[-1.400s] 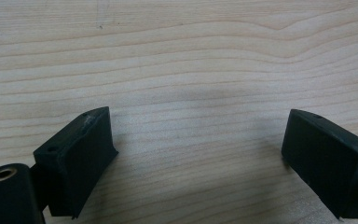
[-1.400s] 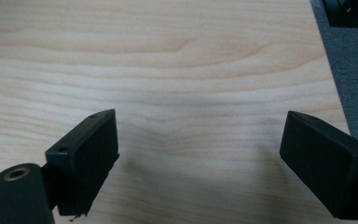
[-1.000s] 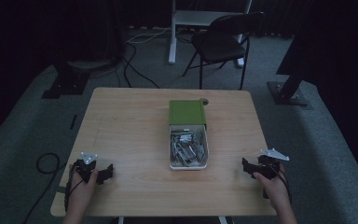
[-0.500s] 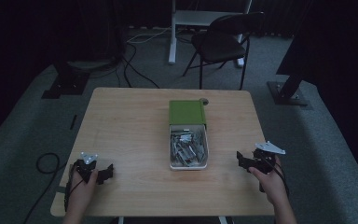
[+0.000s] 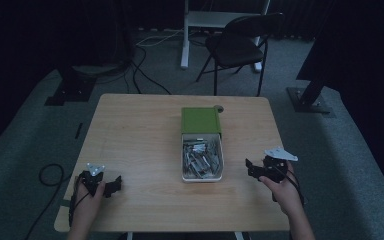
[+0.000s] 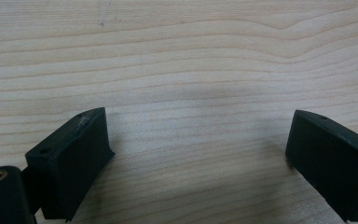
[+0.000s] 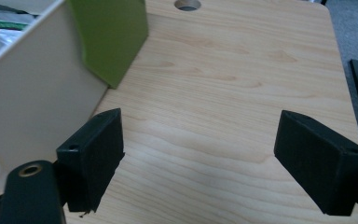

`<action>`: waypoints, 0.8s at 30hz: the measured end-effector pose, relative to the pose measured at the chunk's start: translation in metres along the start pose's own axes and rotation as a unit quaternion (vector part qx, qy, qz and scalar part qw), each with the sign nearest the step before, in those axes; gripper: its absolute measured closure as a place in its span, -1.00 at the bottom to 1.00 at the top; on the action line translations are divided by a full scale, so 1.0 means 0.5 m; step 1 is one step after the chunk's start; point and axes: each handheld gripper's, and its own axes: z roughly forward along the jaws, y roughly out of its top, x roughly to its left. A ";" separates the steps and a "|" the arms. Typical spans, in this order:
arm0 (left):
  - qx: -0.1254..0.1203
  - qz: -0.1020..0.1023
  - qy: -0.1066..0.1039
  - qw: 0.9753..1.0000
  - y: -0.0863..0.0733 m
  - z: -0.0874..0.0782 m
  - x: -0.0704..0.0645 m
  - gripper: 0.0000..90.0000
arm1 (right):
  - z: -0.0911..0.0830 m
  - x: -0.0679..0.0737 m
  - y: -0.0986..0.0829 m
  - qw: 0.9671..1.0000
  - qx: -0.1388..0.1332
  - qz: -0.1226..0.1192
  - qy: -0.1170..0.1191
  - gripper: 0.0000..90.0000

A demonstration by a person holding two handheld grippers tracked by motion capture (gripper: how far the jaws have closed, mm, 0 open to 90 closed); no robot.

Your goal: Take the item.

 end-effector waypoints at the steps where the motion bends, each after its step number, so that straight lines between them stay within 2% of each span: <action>1: 0.000 0.000 0.000 1.000 0.000 0.000 0.000 -0.85 | -0.001 0.004 0.003 1.000 -0.002 -0.002 0.003 -0.65; 12: 0.000 0.000 0.000 1.000 0.000 0.000 0.000 -0.85 | -0.010 0.051 0.034 0.999 -0.025 -0.017 0.027 -0.60; 18: 0.000 0.000 0.000 1.000 0.000 0.000 0.000 -0.85 | -0.019 0.085 0.052 0.998 -0.038 -0.041 0.041 -0.56; 22: 0.000 0.000 0.000 1.000 0.000 0.000 0.000 -0.85 | -0.021 0.099 0.060 0.997 -0.040 -0.047 0.050 -0.56; 24: 0.000 0.000 0.000 1.000 0.000 0.000 0.000 -0.85 | -0.021 0.116 0.066 0.996 -0.042 -0.054 0.059 -0.50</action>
